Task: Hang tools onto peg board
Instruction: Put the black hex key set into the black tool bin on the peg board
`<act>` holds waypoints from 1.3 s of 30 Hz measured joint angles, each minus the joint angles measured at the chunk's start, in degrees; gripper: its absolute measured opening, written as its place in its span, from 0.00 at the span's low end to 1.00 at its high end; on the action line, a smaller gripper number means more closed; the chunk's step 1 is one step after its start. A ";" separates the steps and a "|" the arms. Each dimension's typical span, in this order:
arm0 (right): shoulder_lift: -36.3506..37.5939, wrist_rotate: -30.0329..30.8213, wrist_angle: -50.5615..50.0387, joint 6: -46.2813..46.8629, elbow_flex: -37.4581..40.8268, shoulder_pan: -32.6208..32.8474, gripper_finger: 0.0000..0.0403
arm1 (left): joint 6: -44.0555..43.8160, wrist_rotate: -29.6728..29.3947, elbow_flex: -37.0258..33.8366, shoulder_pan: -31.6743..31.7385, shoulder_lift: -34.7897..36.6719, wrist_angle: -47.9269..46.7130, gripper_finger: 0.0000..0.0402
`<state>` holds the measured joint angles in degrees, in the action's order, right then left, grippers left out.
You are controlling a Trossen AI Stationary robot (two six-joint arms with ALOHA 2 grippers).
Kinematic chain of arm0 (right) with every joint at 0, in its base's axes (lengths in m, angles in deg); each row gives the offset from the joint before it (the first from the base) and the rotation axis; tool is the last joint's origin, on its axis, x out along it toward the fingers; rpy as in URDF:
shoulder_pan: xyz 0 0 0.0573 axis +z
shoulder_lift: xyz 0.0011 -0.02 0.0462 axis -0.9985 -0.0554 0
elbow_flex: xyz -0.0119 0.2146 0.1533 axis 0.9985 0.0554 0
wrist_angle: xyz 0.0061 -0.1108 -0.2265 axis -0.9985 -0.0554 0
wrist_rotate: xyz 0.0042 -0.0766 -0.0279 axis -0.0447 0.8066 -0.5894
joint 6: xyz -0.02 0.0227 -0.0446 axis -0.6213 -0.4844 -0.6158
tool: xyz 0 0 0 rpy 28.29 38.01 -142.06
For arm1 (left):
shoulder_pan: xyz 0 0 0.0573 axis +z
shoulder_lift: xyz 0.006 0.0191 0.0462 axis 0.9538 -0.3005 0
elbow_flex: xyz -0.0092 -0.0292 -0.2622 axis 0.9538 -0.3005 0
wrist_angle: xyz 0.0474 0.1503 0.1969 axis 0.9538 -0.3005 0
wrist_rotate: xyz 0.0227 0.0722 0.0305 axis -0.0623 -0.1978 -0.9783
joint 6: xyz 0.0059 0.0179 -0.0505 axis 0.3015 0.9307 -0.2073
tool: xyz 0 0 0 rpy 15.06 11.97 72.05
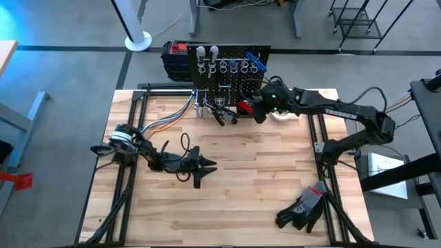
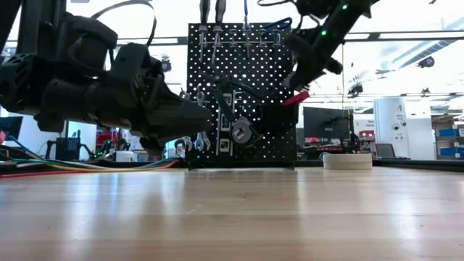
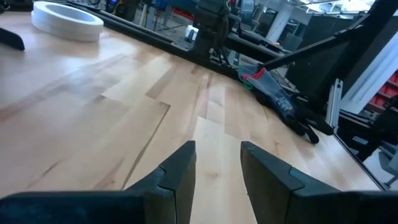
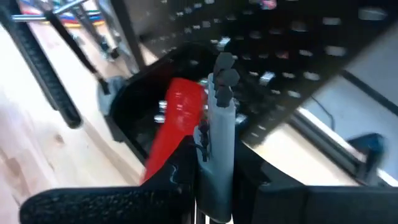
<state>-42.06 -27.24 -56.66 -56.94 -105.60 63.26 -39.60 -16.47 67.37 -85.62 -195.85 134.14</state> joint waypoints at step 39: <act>-0.06 2.09 15.07 1.26 6.43 1.47 0.10 | -0.03 -1.53 1.07 -0.33 0.00 0.24 0.29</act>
<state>-42.12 -25.14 -41.59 -55.68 -99.17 64.73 -39.62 -17.99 68.45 -85.95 -195.85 134.38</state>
